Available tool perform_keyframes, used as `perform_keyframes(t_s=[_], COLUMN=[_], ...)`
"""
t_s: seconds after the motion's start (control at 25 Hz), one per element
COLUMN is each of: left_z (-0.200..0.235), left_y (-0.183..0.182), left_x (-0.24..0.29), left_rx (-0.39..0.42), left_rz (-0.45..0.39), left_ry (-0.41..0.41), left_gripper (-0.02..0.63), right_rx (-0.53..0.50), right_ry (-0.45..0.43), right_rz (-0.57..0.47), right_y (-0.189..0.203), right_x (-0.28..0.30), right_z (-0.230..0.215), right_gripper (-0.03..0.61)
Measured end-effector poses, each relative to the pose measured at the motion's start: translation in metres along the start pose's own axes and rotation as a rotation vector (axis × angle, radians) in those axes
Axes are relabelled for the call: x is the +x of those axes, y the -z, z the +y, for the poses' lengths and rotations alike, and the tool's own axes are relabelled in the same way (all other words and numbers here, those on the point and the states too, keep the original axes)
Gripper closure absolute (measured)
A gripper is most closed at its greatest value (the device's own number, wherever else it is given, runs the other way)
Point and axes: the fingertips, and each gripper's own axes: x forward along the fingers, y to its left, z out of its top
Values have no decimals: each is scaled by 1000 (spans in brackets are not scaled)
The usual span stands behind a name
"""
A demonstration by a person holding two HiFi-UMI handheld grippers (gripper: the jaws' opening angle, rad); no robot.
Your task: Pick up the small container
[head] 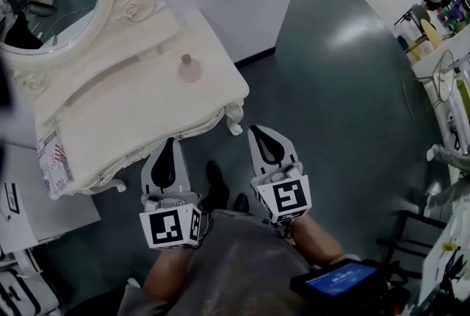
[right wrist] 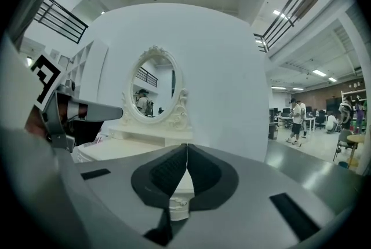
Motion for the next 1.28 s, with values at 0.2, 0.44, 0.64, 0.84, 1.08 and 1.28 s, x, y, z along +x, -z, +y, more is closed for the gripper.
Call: perform_keyframes(t_s=[0.2,0.44,0.64,0.84,1.08,1.28], left_z=[32,64,84,94,98,100], left_y=[6,-1,-14,-23,-28,-32], left_x=[48,103,135,158,170,177], left_rx=[-18,-29,-29,-22,-6,-3], left_rz=[15,3,-28,-49,-67,-80], left_ry=[14,46,71,102,131,141], left_gripper=[600,600,600,600,600,600], right_rx=[-4,-22,-44,-58,-68,-72], right_ry=[-2,18,49,74,95,113], right_rz=[23,21,-1,-17,-40,-45], right_y=[1,-17,-36,-47,-56,-64], right_x=[54,113,145,163,174,177], right_z=[-3,-9,-17,-21,-23,-26], right_gripper=[565,565,565,565,565,565])
